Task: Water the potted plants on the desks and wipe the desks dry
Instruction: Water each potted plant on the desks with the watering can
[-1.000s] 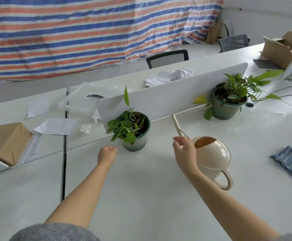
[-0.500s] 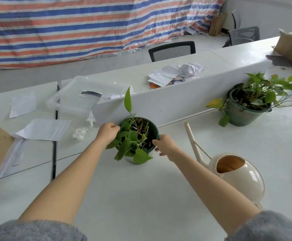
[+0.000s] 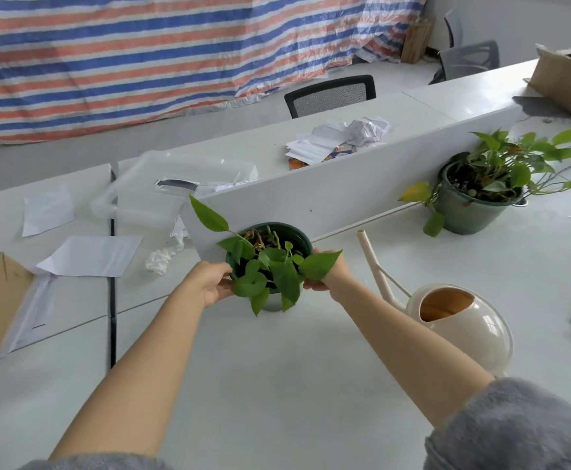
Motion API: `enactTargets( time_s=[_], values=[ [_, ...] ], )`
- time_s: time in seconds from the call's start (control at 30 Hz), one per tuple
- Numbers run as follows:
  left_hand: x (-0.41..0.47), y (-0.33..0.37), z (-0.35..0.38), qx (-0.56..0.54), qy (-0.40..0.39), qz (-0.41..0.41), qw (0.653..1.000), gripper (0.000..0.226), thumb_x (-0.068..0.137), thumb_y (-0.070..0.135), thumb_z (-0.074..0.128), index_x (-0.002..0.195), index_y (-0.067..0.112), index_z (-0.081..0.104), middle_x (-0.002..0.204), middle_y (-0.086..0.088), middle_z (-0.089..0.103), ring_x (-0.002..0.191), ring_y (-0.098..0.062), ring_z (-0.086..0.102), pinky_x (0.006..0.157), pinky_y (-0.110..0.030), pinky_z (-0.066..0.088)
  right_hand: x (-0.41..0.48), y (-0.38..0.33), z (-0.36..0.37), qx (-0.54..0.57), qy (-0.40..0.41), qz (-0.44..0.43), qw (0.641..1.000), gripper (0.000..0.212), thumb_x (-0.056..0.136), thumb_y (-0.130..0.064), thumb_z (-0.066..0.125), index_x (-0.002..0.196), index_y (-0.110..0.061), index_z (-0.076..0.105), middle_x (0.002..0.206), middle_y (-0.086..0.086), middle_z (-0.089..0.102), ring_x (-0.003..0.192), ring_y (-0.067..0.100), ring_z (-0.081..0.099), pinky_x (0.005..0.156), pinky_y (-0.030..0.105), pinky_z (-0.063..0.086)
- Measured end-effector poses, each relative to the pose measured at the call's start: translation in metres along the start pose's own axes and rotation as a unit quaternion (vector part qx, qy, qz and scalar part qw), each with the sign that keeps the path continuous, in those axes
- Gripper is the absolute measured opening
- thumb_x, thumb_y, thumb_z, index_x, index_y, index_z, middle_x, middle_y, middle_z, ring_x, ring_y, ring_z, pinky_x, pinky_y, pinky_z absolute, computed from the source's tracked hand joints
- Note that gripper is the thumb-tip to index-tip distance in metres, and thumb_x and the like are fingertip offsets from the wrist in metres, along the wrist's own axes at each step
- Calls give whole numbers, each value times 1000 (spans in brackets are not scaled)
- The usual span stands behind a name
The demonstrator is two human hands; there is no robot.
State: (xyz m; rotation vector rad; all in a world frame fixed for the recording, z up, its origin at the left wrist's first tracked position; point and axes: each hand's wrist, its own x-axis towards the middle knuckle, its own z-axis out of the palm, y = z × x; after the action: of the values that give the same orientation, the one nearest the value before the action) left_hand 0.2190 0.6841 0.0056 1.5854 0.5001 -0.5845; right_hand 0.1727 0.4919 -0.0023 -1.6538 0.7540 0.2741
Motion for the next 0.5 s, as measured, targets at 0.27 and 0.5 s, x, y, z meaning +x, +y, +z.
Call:
enactTargets(
  time_s=[0.27,0.5],
  values=[
    [-23,-24,25,-176,15,-18,984,26,96,-5,36,119,-7,48,117,-24,51,101,-45,59,91,-54,48,-52,18,-32,20,56,-122,991,41,92,-7,32,128,-9,51,101,6,59,92,22,55,78,31,44],
    [-36,-46,25,-137,22,-65,988,56,95,32,50,142,8,30,140,-27,38,123,-39,48,98,-42,43,-123,53,-92,-55,217,-275,935,31,92,-9,45,121,-9,57,108,2,55,97,19,54,74,21,37]
  ],
)
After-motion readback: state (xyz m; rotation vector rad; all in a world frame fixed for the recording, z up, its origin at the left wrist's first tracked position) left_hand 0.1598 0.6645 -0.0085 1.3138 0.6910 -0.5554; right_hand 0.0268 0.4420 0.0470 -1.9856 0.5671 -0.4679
